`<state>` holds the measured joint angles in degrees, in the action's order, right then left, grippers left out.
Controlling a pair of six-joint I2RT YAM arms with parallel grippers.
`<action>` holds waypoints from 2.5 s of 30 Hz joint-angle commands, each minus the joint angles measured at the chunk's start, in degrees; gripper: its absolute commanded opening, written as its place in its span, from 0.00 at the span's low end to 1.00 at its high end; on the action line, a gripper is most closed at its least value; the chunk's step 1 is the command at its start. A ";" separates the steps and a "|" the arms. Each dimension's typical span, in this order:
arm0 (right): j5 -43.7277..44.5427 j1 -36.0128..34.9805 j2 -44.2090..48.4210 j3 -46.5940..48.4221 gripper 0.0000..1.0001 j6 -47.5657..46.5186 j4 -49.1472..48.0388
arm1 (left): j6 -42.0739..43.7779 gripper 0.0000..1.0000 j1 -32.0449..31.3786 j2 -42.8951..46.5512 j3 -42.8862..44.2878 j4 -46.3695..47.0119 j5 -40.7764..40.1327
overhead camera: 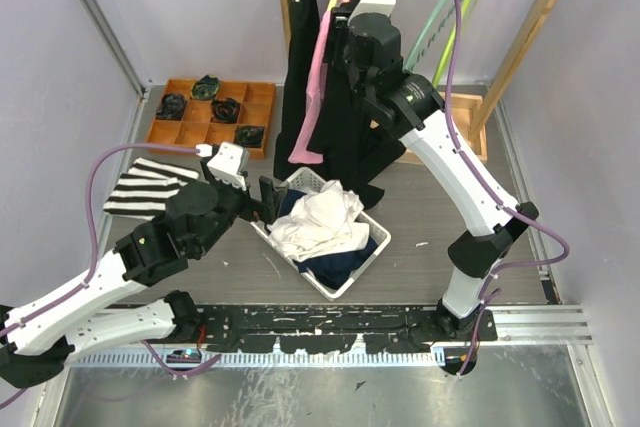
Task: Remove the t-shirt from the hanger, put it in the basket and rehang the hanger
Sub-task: Pick up the hanger from the clothesline.
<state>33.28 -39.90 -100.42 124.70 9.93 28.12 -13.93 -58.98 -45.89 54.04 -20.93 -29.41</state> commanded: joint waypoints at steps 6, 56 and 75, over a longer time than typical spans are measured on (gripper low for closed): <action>4.11 0.43 3.65 1.23 0.54 0.20 1.81 | 0.08 0.98 0.03 -0.06 0.80 1.94 0.13; 1.27 4.92 5.14 -4.56 0.01 -10.96 -12.85 | 0.48 0.98 0.03 0.01 0.23 4.90 0.85; -2.73 4.92 18.04 -14.97 0.01 -14.87 -18.65 | 0.37 0.98 0.01 -1.14 0.87 7.70 4.29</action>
<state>31.75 -34.81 -86.50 109.86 -4.10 17.61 -13.69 -58.98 -46.72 54.02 -15.25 -25.96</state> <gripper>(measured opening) 0.235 0.981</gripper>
